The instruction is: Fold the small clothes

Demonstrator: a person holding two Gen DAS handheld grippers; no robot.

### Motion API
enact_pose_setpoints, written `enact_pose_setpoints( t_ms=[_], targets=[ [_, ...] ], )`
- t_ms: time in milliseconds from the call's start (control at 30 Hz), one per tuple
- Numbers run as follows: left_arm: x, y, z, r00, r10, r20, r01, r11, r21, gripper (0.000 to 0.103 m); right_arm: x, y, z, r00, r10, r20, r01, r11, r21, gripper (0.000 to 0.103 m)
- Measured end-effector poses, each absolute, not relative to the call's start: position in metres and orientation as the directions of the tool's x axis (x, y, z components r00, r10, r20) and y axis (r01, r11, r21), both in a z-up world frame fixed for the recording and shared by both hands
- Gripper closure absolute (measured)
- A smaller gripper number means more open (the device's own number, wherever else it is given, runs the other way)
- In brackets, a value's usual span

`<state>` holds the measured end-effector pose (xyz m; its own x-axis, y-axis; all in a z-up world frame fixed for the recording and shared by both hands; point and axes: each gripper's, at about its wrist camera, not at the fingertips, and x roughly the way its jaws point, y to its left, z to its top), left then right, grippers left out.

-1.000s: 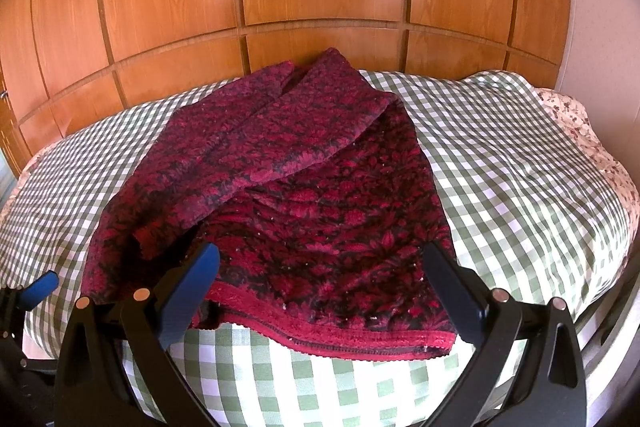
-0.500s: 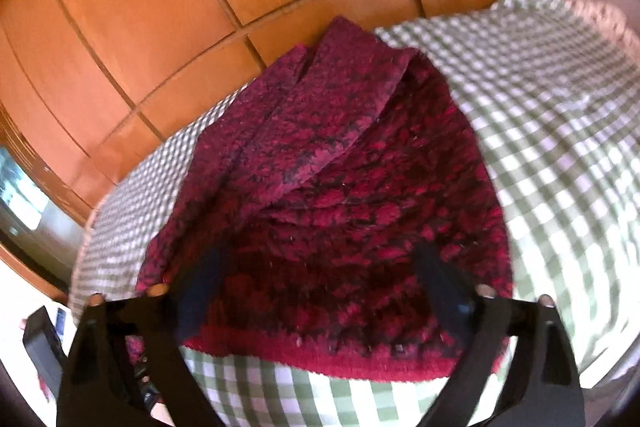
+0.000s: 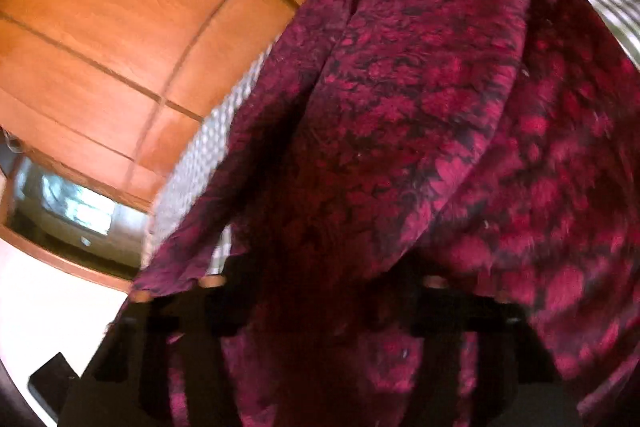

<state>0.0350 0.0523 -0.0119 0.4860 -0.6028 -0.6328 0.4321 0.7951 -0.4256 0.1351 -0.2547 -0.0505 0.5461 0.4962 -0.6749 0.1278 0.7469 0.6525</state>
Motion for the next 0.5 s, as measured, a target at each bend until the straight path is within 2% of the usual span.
enact_pose_setpoints(
  t_ms=[33, 167, 267, 400, 500],
  targets=[
    [0.036, 0.058, -0.011, 0.488, -0.602, -0.632, 0.422, 0.796, -0.433, 0.087, 0.134, -0.259, -0.047, 0.554, 0.498, -0.667, 0.108, 0.751, 0.651, 0.090],
    [0.055, 0.092, -0.007, 0.530, -0.608, -0.591, 0.329, 0.790, -0.517, 0.087, 0.115, -0.290, -0.017, 0.628, 0.406, -0.664, 0.059, 0.826, 0.561, 0.092],
    [0.078, 0.109, 0.008, 0.597, -0.569, -0.566, 0.280, 0.809, -0.517, 0.087, 0.099, -0.325, 0.008, 0.702, 0.245, -0.669, 0.088, 0.902, 0.423, 0.092],
    [0.123, 0.129, 0.023, 0.662, -0.475, -0.580, 0.196, 0.856, -0.478, 0.087, 0.096, -0.384, 0.026, 0.728, 0.017, -0.685, 0.229, 0.936, 0.266, 0.093],
    [0.165, 0.152, 0.028, 0.696, -0.379, -0.610, 0.084, 0.887, -0.454, 0.087, 0.100, -0.443, 0.024, 0.698, -0.103, -0.708, 0.367, 0.901, 0.231, 0.093]
  ],
)
